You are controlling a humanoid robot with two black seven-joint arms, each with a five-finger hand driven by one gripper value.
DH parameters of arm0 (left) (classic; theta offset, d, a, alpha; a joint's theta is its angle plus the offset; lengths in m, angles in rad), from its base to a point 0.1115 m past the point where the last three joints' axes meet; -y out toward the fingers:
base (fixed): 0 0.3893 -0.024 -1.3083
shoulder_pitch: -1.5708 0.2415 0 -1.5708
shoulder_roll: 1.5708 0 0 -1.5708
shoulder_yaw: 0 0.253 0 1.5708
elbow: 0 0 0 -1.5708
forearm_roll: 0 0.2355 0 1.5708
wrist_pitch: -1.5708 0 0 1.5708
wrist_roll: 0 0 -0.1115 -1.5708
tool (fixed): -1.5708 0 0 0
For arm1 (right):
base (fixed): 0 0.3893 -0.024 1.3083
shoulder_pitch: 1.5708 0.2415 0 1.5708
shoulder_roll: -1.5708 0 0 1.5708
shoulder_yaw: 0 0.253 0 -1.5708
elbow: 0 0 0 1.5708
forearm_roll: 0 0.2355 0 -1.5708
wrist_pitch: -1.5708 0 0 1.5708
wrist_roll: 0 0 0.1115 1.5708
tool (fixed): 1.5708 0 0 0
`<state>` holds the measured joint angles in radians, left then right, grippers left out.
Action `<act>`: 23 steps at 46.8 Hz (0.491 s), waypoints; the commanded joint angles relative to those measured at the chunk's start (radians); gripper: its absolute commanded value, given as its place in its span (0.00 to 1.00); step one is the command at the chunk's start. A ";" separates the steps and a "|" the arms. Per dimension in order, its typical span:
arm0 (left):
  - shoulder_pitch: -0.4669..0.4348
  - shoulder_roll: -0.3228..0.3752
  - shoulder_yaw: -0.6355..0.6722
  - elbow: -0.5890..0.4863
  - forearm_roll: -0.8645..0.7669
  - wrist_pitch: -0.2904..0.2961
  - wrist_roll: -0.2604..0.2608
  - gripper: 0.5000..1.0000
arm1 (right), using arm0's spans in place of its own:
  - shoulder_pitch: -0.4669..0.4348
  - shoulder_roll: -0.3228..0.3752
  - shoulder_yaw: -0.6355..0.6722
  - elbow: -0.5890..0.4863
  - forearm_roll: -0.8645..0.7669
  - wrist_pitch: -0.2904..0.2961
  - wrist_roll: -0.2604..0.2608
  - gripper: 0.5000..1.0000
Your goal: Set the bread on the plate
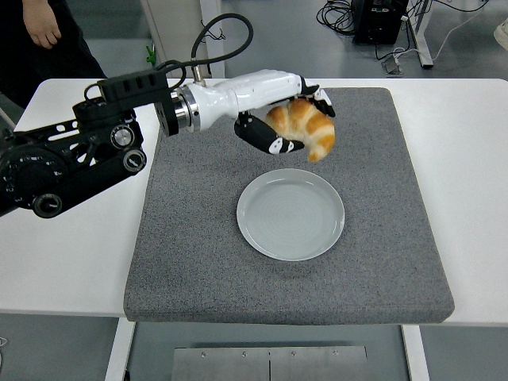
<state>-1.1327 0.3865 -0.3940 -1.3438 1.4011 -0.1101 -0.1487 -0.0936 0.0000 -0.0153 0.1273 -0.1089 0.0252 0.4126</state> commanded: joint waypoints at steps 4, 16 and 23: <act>0.051 -0.018 0.001 0.002 0.065 0.003 0.000 0.24 | 0.000 0.000 0.000 0.000 0.000 0.001 0.000 1.00; 0.105 -0.034 0.003 0.012 0.111 0.020 -0.002 0.24 | 0.000 0.000 0.000 0.000 0.000 0.001 0.000 1.00; 0.117 -0.034 0.003 0.015 0.113 0.030 -0.005 0.24 | 0.000 0.000 0.000 0.000 0.000 0.001 0.000 1.00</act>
<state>-1.0192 0.3528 -0.3912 -1.3296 1.5138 -0.0807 -0.1512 -0.0936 0.0000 -0.0154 0.1273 -0.1089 0.0251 0.4126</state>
